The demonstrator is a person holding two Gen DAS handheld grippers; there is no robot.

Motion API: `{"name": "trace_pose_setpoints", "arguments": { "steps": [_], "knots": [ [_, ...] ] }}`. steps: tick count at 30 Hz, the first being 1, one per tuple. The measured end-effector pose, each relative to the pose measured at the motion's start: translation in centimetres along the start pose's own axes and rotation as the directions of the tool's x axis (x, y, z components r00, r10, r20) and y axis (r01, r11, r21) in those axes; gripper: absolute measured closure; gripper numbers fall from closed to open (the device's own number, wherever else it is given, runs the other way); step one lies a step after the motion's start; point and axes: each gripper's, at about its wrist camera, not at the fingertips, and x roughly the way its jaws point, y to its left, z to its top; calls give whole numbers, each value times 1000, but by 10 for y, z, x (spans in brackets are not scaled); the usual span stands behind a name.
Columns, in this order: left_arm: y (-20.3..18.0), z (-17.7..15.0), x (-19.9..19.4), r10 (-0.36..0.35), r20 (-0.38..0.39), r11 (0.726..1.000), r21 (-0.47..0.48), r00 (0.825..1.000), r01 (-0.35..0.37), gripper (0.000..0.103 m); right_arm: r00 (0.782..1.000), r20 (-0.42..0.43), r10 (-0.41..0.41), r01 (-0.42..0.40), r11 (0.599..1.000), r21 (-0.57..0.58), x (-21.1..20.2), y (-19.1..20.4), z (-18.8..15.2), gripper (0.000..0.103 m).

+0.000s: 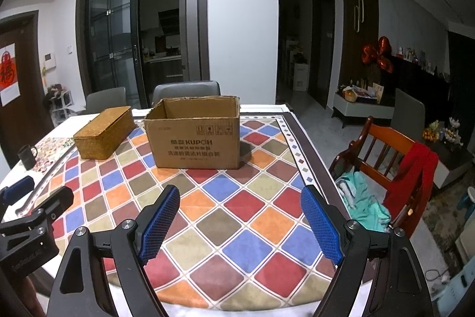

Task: Organize snacks

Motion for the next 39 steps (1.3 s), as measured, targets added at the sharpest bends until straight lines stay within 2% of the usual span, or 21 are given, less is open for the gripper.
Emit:
{"name": "trace_pose_setpoints", "arguments": {
  "steps": [39],
  "knots": [
    [0,-2,10,11,-30,1000,-9,999,-11,10,1000,-9,3,-3,1000,-1,1,4,-1,19]
  ]
}}
